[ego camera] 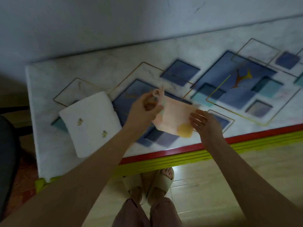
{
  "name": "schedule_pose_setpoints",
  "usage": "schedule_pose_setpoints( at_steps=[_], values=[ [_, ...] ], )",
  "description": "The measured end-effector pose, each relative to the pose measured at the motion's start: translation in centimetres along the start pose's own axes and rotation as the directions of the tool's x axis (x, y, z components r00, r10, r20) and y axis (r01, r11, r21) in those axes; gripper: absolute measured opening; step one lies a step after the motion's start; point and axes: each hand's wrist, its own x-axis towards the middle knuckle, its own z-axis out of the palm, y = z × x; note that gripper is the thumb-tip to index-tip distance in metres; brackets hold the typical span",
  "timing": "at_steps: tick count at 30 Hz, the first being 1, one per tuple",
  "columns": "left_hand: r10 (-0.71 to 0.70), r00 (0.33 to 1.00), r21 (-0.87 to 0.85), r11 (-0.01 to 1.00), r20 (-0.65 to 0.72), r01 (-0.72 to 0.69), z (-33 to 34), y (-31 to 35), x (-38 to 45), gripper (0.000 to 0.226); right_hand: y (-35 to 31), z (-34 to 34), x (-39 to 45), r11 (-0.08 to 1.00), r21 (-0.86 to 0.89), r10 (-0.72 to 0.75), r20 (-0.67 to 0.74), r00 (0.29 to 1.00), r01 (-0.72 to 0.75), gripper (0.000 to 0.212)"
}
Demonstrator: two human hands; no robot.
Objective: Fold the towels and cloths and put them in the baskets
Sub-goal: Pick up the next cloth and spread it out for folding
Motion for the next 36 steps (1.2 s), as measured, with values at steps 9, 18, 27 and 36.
schedule_pose_setpoints(
  at_steps=[9,18,27,36],
  values=[
    [-0.023,0.96,0.029,0.999,0.281,0.016,12.3,-2.6,-0.8,0.046,-0.2,-1.9,1.9,0.993,-0.103,0.058,0.026,0.998,-0.055,0.022],
    [0.392,0.897,0.594,0.68,0.203,-0.431,6.3,-4.5,4.0,0.04,0.9,-1.4,2.6,0.831,-0.54,-0.185,-0.038,0.982,0.136,0.019],
    [0.054,0.834,0.692,0.531,0.549,-0.489,3.7,-4.9,6.9,0.033,2.3,-1.6,1.6,0.598,-0.732,-0.368,0.109,0.924,0.325,0.031],
    [0.088,0.945,0.838,0.441,0.315,-0.321,5.2,-4.9,5.1,0.034,2.6,-0.3,2.7,0.452,-0.831,-0.42,0.123,0.899,0.325,0.016]
  ],
)
